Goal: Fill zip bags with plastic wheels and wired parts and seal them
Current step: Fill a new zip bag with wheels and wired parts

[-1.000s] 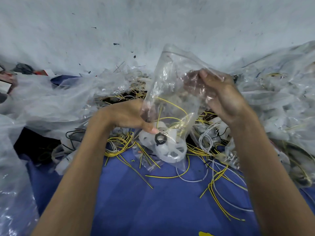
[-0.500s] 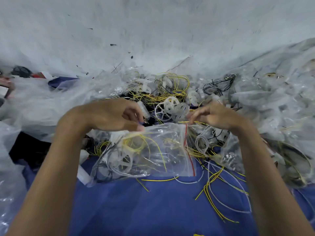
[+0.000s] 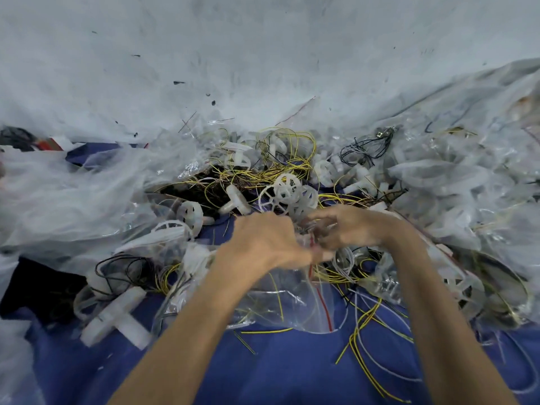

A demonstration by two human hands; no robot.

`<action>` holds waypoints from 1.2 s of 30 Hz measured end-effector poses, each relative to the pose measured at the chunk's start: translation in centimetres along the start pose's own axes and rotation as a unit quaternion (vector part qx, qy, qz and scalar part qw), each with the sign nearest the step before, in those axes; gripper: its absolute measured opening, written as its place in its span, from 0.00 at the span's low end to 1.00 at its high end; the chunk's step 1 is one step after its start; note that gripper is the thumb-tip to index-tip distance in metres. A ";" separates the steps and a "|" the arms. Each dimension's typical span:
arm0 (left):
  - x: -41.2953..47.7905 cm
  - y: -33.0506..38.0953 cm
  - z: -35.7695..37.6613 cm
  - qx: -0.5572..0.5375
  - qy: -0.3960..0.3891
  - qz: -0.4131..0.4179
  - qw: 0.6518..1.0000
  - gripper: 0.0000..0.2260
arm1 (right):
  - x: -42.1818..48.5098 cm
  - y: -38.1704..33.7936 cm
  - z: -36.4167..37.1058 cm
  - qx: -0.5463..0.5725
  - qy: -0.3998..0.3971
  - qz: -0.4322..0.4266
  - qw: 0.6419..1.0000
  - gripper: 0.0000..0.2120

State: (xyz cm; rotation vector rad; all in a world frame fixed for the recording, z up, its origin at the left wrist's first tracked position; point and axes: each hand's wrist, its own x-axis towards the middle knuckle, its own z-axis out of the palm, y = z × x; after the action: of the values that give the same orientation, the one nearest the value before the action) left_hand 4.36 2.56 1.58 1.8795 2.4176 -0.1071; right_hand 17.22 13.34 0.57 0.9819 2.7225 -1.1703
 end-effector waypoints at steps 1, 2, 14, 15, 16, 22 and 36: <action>0.1 0.4 0.3 0.026 -0.008 0.002 1.000 0.25 | 0.1 0.0 0.2 -0.020 0.007 -0.004 1.000 0.23; 0.2 0.4 0.4 0.040 -0.008 0.005 0.999 0.18 | 0.3 -0.1 0.3 -0.044 0.019 -0.008 0.999 0.20; -1.1 -5.6 -3.1 -0.185 -0.113 0.144 0.966 0.20 | 3.2 2.8 -0.3 -0.034 0.340 0.021 0.939 0.09; -1.3 -6.0 -3.5 -0.174 -0.102 0.142 0.969 0.19 | 4.0 2.7 -0.7 -0.024 0.380 0.029 0.924 0.14; -1.7 -6.4 -3.7 -0.169 -0.094 0.133 0.972 0.20 | 4.8 2.5 -0.9 -0.022 0.376 0.043 0.925 0.19; -3.9 -8.4 -3.9 -0.213 -0.052 0.046 0.974 0.17 | 8.4 2.5 -2.2 -0.100 0.217 0.094 0.966 0.25; -7.2 -12.0 -3.6 -0.243 0.051 0.007 0.969 0.16 | 5.2 2.7 -1.1 -0.221 0.303 0.041 0.926 0.22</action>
State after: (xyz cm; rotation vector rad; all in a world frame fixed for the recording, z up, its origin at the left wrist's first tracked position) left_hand -5.61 -6.98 6.05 1.7025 2.2163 0.5461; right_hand 14.82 18.32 -1.68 1.5506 3.1122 -0.2066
